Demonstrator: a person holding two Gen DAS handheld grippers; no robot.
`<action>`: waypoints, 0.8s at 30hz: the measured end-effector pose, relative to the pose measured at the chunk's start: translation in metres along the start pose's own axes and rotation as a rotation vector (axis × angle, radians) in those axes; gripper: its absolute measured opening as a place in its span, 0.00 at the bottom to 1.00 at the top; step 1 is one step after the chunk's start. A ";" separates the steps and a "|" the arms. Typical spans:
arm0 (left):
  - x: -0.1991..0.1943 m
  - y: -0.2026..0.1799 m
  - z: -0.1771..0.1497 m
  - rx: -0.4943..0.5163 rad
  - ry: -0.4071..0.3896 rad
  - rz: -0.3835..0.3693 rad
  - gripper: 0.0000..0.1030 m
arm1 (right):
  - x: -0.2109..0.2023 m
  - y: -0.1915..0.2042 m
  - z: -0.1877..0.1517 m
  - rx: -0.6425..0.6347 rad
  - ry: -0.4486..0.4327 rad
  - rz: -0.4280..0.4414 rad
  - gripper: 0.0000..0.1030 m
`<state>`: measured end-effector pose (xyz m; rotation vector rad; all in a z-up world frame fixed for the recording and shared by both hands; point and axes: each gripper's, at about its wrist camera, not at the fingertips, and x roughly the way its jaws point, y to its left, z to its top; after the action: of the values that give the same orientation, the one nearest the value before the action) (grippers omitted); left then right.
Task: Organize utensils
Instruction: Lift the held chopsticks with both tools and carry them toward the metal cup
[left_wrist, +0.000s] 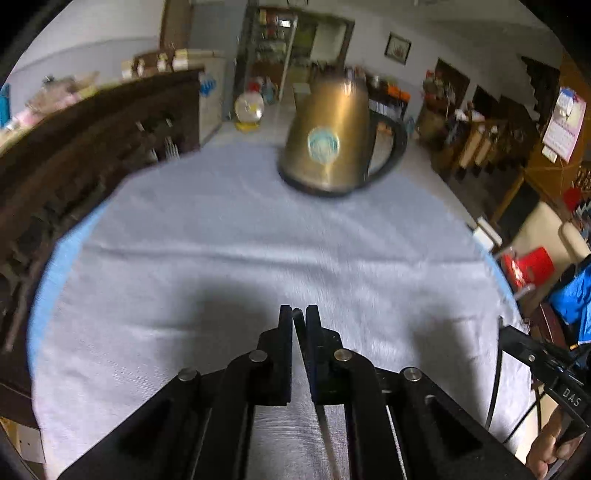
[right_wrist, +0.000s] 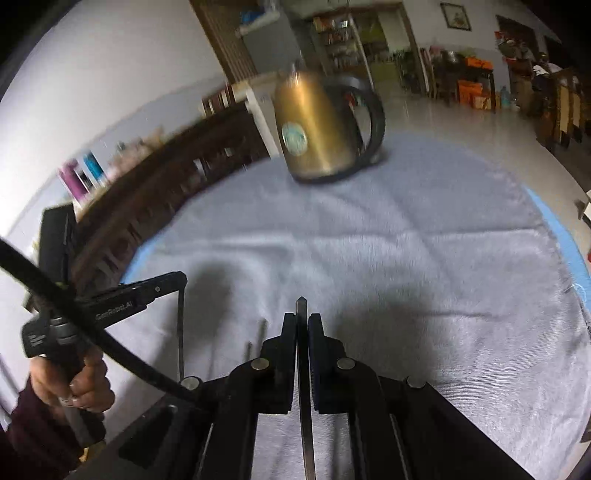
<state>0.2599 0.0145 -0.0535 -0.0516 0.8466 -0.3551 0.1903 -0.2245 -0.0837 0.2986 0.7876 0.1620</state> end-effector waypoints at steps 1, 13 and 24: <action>-0.010 0.000 0.002 0.003 -0.031 0.007 0.06 | -0.009 0.001 0.000 0.005 -0.027 0.007 0.07; -0.109 0.002 -0.008 0.015 -0.239 0.089 0.05 | -0.114 0.025 -0.022 0.035 -0.296 0.015 0.07; -0.167 0.002 -0.022 -0.022 -0.345 0.127 0.05 | -0.182 0.056 -0.038 0.008 -0.478 -0.010 0.07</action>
<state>0.1428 0.0734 0.0525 -0.0771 0.5096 -0.2089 0.0345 -0.2104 0.0317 0.3251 0.3164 0.0729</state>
